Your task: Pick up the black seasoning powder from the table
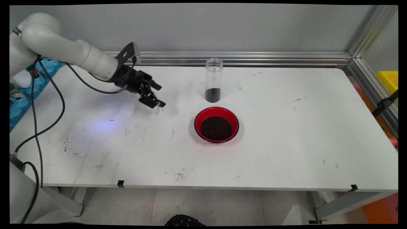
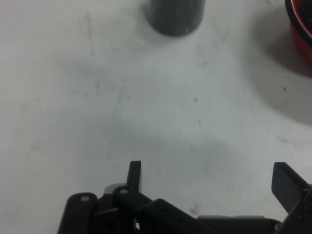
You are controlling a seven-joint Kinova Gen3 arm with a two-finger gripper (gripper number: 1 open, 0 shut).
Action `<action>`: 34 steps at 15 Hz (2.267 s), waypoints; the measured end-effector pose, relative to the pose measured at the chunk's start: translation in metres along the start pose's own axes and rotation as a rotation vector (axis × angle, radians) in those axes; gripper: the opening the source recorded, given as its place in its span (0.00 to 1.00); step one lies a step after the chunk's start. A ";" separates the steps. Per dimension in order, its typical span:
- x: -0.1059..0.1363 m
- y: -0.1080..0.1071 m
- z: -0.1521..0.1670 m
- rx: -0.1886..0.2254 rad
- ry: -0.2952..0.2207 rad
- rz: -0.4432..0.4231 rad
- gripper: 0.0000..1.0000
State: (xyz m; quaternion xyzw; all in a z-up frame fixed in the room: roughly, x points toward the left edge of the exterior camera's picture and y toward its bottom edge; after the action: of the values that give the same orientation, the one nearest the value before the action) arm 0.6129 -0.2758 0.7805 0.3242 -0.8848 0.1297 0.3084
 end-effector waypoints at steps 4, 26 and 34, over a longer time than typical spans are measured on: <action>0.012 -0.006 0.014 0.007 0.048 -0.002 1.00; 0.050 -0.032 0.136 -0.065 0.213 0.066 1.00; 0.054 -0.037 0.165 -0.087 0.228 0.074 1.00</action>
State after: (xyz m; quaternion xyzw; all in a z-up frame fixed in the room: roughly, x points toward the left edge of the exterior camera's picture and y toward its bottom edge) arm 0.5288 -0.4015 0.6871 0.2608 -0.8603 0.1386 0.4156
